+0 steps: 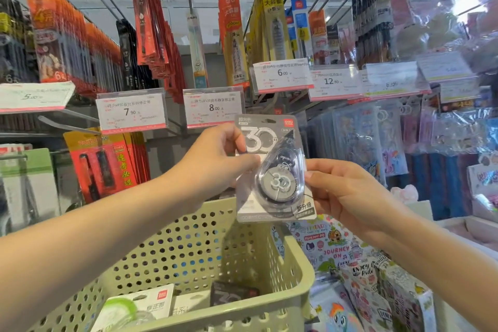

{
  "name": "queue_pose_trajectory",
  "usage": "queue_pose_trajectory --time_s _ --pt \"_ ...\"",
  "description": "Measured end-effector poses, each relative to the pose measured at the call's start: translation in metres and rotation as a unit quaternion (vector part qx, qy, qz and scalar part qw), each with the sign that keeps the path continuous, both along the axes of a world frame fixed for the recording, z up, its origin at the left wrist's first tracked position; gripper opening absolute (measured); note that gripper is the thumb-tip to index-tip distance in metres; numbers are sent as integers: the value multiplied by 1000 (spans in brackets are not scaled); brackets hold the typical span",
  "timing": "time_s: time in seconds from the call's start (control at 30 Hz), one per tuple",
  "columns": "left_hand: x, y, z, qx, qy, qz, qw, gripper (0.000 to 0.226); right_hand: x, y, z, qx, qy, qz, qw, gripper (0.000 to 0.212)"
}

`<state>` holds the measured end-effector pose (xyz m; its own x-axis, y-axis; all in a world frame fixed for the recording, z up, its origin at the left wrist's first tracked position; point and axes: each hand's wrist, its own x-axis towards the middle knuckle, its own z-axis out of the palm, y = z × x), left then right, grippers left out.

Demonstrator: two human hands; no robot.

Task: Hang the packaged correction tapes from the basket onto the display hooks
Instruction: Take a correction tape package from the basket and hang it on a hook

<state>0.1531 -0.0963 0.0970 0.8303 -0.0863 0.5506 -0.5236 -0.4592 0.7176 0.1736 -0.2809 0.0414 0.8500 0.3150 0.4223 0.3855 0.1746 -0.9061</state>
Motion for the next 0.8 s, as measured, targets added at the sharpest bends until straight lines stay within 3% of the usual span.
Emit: queue_pose_trajectory --time_s 0.1,0.17,0.27,0.33,0.4,0.53,0.7,0.8 --pt "0 1 16 175 -115 104 972 26 1 -7 2 13 -8 -13 1000 25" --pt "6 4 29 247 -256 166 920 25 2 -11 3 19 -13 -23 999 27" --pt "18 5 48 306 -417 166 839 16 3 -17 6 33 -9 -32 999 26" --pt "28 3 60 357 -476 181 783 16 4 -21 9 35 -3 -34 999 23" --pt "37 1 71 404 -492 175 751 22 5 -23 11 31 -5 -43 999 21" --pt "47 -4 80 471 -466 135 736 34 8 -26 14 28 -13 -55 998 21" --pt "49 -8 77 442 -508 108 731 19 9 -29 17 17 -29 -62 997 24" --pt "49 -6 79 428 -515 99 736 23 10 -30 17 4 -40 -74 996 24"
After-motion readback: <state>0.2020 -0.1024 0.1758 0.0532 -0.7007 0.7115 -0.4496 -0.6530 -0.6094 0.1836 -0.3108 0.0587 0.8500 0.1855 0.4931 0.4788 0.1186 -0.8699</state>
